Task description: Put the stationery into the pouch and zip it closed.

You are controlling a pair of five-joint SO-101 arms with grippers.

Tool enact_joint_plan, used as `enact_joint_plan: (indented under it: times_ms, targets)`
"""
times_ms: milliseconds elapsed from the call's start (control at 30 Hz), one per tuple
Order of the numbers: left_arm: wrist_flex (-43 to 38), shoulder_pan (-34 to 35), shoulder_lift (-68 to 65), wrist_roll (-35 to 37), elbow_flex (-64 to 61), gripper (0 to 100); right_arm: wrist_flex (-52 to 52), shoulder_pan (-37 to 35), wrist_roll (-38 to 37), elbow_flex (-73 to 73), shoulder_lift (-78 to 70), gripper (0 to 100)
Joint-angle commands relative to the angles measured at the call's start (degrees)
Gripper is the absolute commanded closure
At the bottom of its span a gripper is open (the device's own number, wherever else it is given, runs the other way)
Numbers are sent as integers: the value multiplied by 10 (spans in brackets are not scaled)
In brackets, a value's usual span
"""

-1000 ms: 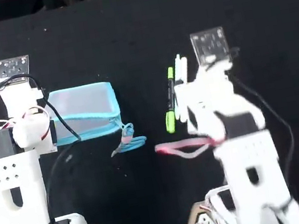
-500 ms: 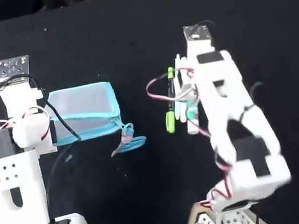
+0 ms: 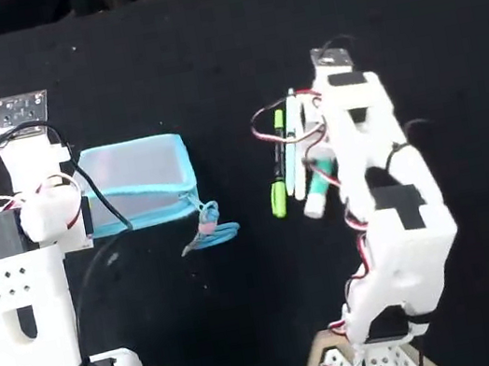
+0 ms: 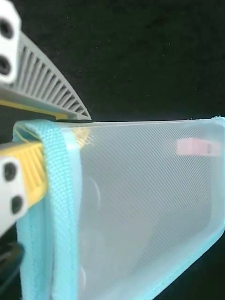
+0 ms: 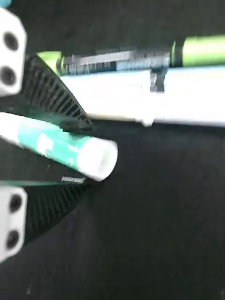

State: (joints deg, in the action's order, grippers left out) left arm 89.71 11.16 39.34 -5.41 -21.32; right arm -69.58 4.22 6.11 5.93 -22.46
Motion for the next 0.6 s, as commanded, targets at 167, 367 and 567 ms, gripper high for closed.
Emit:
enact_joint_plan:
  times_ms: [167, 367, 567]
  targets:
    - [4, 6, 4, 4, 5, 970, -12, 40, -210, -35, 11, 980]
    - [4, 4, 4, 4, 5, 970, -67, 30, -371, -64, 30, 983]
    - [4, 7, 4, 4, 5, 970, -61, 21, -425, -67, -14, 868]
